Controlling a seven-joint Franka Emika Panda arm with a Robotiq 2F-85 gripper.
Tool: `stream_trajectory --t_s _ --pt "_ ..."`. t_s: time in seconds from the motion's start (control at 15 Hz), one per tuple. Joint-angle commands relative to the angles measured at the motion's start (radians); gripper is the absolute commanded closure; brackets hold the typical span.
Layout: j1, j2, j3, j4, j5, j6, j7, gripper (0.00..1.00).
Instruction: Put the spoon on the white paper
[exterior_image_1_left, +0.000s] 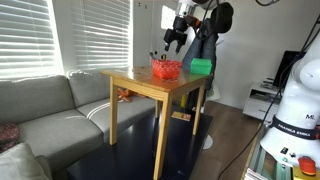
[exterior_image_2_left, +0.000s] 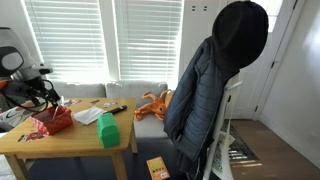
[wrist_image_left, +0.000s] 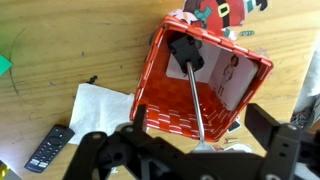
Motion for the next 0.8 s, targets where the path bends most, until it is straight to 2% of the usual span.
stream_trajectory --t_s 0.0,0.33,0.47,0.53,0.67,0.73 --pt "0.012 0.069 0.008 0.030 -0.038 0.045 0.056 0.00" --pt "0.022 0.122 0.003 0.034 -0.067 0.107 0.031 0.00" --pt "0.028 0.136 0.001 0.038 -0.066 0.119 0.019 0.10" --pt "0.030 0.141 0.000 0.038 -0.065 0.125 0.018 0.19" --pt "0.032 0.149 -0.001 0.036 -0.072 0.130 0.019 0.26" --pt "0.032 0.152 -0.001 0.035 -0.076 0.133 0.022 0.35"
